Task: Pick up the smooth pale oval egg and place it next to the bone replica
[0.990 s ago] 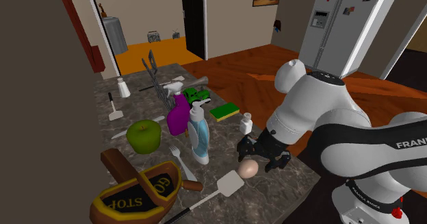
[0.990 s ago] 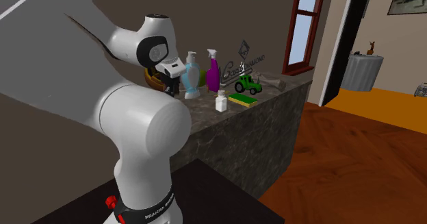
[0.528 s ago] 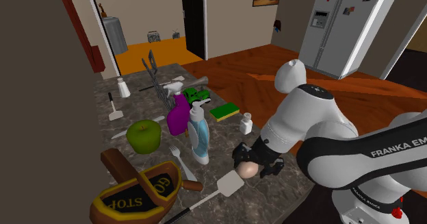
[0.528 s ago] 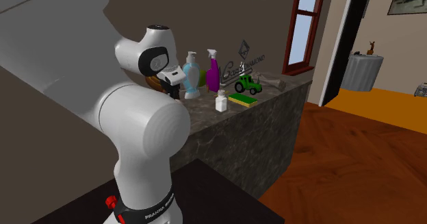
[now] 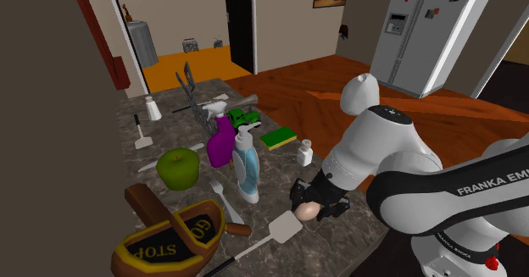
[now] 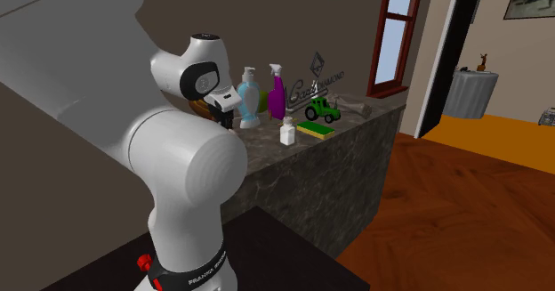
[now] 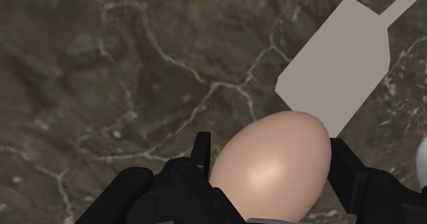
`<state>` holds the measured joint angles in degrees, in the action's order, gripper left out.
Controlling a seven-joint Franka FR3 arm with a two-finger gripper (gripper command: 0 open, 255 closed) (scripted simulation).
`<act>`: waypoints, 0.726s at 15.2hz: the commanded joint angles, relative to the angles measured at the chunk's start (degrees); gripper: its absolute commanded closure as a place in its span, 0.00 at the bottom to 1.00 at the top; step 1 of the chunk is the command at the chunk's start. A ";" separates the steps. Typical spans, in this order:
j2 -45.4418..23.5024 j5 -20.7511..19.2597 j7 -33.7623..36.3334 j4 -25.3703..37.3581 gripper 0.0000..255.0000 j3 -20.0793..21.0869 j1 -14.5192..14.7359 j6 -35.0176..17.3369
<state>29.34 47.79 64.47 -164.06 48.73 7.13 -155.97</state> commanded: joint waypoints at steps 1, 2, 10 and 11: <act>-0.01 0.00 0.00 -0.03 1.00 0.00 0.00 0.01; -0.02 0.01 0.00 -0.03 1.00 0.01 0.00 0.00; 2.37 -0.76 0.53 0.33 1.00 -0.96 0.21 2.73; 3.49 -1.17 0.80 0.53 1.00 -1.45 0.29 4.05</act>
<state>31.93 46.97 64.92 -163.76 47.55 7.36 -153.03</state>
